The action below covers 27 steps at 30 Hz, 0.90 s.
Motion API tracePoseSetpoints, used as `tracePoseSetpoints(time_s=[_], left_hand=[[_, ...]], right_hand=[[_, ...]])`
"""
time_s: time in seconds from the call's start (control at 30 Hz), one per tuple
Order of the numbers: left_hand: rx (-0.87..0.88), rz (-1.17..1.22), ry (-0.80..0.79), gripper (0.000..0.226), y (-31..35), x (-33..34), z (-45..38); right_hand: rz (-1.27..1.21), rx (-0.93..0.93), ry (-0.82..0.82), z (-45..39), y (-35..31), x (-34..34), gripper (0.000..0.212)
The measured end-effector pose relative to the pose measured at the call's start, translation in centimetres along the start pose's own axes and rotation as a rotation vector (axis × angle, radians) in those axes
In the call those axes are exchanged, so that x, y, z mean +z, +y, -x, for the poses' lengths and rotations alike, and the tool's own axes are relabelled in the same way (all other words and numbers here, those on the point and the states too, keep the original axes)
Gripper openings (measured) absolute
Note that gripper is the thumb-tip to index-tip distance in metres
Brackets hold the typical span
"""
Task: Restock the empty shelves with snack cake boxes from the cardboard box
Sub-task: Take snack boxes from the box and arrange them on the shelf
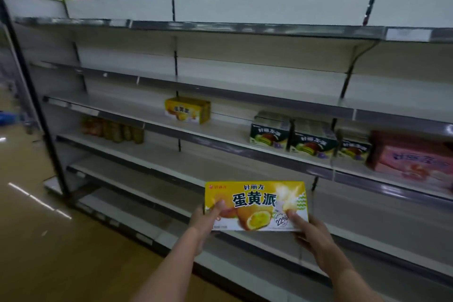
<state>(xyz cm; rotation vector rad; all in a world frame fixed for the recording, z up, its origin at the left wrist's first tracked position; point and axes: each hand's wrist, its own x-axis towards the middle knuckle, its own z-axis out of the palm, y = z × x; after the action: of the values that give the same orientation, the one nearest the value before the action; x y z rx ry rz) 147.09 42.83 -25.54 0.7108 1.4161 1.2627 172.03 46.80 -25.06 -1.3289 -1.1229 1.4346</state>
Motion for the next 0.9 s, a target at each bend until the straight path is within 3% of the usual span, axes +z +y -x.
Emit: tracePoseSetpoints(time_s=[0.23,0.33,0.47,0.67,0.8,0.9], left_hand=[[0.102,-0.092,0.208,0.018,1.8,-4.6,-3.1],[0.148,-0.096,0.201,0.009,3.5,-6.0,-4.9],[0.213,-0.131,0.200,0.016,5.9,-7.5,-8.6],[0.277,-0.182,0.239,0.006,10.0,-8.1,-14.7],[0.286,-0.216,0.266,0.012,13.1,-8.9,-19.2],[0.307,-0.213,0.249,0.024,15.0,-9.2,-22.2]], right_hand=[[0.142,-0.024,-0.073,-3.7,-1.7,6.2,0.040],[0.188,-0.018,-0.100,-6.3,-2.8,8.4,0.043],[0.163,-0.043,-0.076,-10.1,-4.1,11.4,0.041],[0.072,-0.057,-0.045,-16.8,-6.3,15.2,0.038],[0.075,-0.100,-0.079,-21.3,-8.6,17.7,0.047],[0.081,-0.145,-0.086,-23.9,-10.1,19.6,0.035]])
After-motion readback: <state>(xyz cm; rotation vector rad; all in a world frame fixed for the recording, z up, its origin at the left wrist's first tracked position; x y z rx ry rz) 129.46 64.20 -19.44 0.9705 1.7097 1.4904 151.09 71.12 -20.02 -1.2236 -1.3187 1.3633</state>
